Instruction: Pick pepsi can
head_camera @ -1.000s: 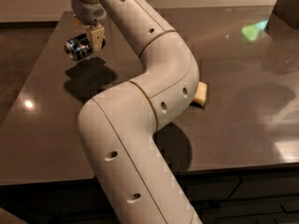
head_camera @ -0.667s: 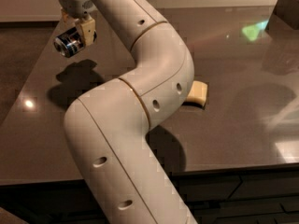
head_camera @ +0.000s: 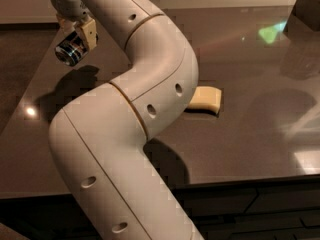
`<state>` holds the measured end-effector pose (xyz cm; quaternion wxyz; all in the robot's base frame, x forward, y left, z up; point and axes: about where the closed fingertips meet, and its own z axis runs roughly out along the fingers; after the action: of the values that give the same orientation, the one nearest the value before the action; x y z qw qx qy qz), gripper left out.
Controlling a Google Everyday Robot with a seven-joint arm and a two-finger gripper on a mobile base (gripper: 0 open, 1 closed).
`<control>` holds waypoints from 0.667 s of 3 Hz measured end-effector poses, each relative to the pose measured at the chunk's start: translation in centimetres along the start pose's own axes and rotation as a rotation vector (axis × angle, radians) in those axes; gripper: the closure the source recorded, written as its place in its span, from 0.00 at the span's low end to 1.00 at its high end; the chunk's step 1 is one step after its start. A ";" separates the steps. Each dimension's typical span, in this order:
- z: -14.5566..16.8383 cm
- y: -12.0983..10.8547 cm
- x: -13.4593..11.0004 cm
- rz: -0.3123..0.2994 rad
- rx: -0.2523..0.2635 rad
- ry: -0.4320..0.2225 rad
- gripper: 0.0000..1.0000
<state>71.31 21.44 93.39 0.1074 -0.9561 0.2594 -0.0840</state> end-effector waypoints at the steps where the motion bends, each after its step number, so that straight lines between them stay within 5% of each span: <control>1: 0.5 1.5 0.6 -0.006 -0.025 -0.019 1.00; 2: 0.3 2.6 1.3 0.010 -0.021 -0.041 1.00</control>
Offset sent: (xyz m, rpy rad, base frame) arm -0.0367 -0.0962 0.0194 -0.1929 0.3396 -0.0112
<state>71.23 18.57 92.61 0.1030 -0.9574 0.2626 -0.0613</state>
